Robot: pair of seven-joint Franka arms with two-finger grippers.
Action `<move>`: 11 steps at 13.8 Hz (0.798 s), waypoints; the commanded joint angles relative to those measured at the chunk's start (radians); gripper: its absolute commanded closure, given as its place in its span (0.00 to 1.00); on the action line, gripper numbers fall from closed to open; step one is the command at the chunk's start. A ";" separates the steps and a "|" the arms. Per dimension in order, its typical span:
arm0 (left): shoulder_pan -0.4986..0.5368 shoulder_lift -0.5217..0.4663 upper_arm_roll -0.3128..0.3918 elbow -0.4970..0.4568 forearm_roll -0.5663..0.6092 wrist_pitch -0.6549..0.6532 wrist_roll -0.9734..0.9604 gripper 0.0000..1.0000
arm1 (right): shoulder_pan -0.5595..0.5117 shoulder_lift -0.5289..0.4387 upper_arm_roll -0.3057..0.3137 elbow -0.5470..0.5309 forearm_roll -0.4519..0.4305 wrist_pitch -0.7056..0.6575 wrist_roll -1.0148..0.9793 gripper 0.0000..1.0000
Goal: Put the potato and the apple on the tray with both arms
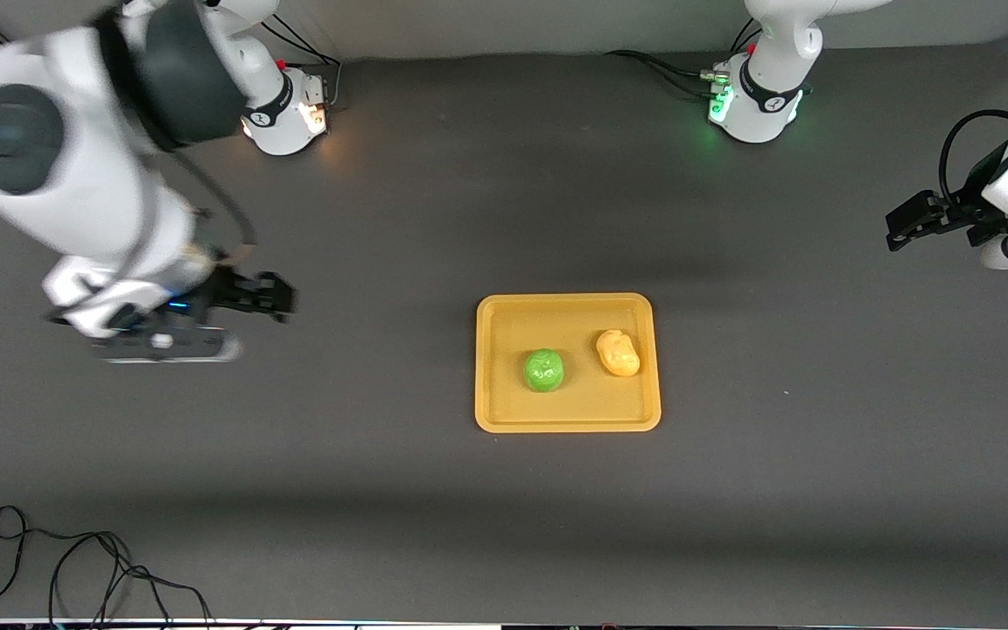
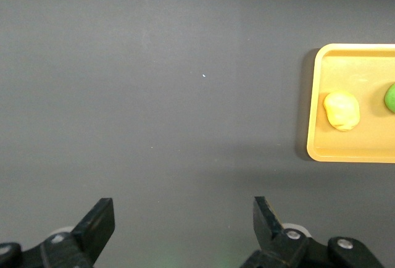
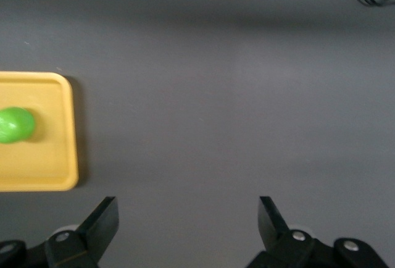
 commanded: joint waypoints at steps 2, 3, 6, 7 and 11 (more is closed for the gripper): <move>0.002 -0.001 -0.001 0.006 0.005 -0.005 0.013 0.00 | -0.155 -0.235 0.017 -0.308 0.042 0.105 -0.184 0.00; 0.002 -0.001 -0.001 0.006 0.005 -0.005 0.013 0.00 | -0.188 -0.283 0.017 -0.361 0.047 0.121 -0.228 0.00; 0.003 0.000 -0.001 0.005 0.005 -0.005 0.013 0.00 | -0.249 -0.320 0.013 -0.383 0.047 0.118 -0.311 0.00; 0.003 0.000 -0.001 0.005 0.005 -0.003 0.013 0.00 | -0.278 -0.320 0.013 -0.380 0.047 0.118 -0.347 0.00; 0.002 0.000 -0.001 0.006 0.005 -0.003 0.013 0.00 | -0.306 -0.308 -0.029 -0.364 0.036 0.116 -0.378 0.00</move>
